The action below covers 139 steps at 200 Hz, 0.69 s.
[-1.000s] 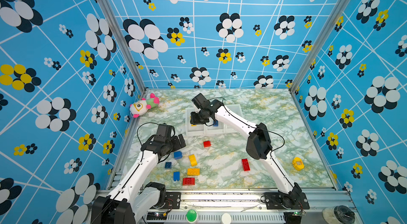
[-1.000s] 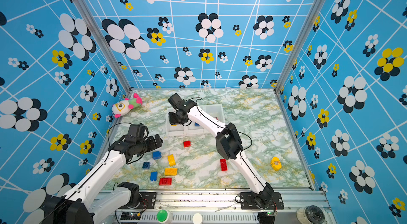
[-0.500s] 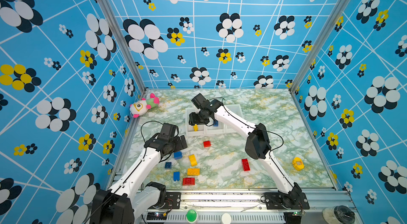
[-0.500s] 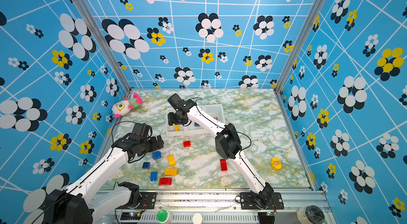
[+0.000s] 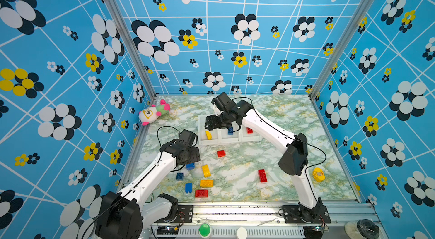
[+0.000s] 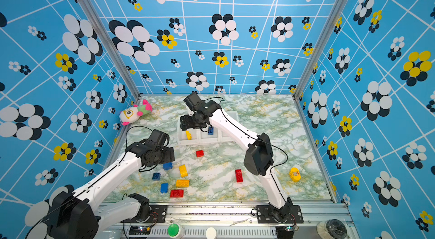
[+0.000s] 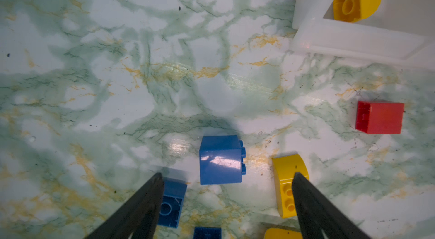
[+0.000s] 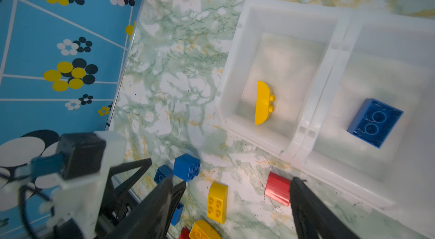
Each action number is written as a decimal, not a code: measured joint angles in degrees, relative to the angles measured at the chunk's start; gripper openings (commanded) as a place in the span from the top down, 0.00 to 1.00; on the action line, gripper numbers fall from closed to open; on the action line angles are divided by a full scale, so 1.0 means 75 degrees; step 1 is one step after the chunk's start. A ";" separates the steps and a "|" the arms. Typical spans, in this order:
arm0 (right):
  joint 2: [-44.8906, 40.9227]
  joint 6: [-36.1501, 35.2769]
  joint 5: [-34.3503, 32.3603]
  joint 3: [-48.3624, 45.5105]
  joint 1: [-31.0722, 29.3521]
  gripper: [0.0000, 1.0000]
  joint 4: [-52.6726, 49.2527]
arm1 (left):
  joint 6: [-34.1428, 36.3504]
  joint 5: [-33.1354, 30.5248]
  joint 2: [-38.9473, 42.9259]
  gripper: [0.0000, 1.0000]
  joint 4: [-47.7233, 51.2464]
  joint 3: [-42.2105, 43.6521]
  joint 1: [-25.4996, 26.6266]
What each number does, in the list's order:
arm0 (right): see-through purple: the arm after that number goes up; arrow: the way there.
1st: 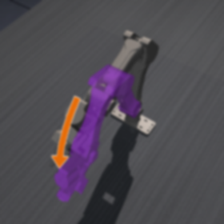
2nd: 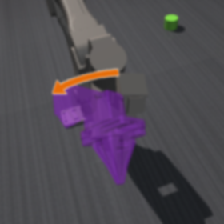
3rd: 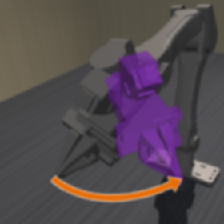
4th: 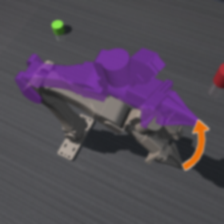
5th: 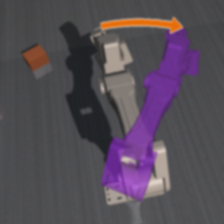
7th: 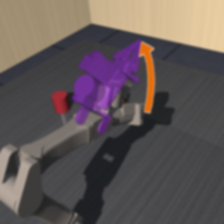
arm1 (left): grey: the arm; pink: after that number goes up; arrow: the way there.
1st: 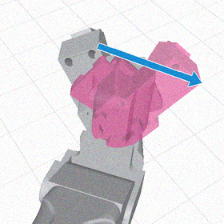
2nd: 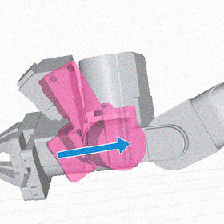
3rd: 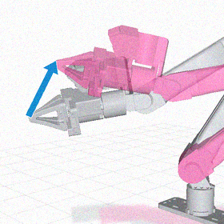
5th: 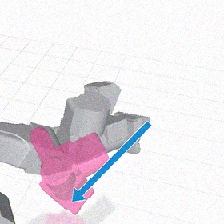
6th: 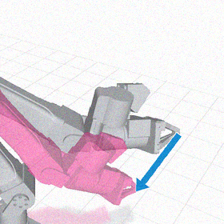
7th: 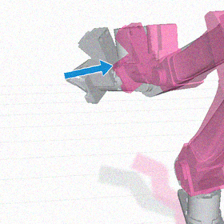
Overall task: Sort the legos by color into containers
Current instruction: 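Grasp the blue brick with the left gripper while the right gripper withdraws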
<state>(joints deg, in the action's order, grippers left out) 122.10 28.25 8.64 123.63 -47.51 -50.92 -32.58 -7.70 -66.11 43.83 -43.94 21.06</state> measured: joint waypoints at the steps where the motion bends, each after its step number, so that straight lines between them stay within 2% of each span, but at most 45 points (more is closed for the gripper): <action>1: -0.0070 0.0009 -0.0017 -0.0070 0.0000 0.17 0.0006 | -0.0006 -0.0009 -0.0015 0.18 0.0009 0.0000 0.0009; 86: -0.2894 0.0726 -0.0102 -0.5082 0.0259 0.10 0.1099 | -0.0119 -0.0128 -0.0522 0.25 0.0192 -0.0009 0.0254; 113: -0.3634 0.1005 -0.0105 -0.6111 0.0472 0.10 0.1230 | -0.0119 -0.0125 -0.0583 0.29 0.0187 -0.0009 0.0262; 139: -0.4138 0.1183 -0.0111 -0.6610 0.0609 0.10 0.1343 | -0.0122 -0.0122 -0.0784 0.32 0.0149 -0.0009 0.0274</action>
<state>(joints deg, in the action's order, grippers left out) 91.07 37.12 7.81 74.06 -42.94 -40.84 -33.50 -8.62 -71.99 44.95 -44.01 23.11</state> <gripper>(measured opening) 0.903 0.694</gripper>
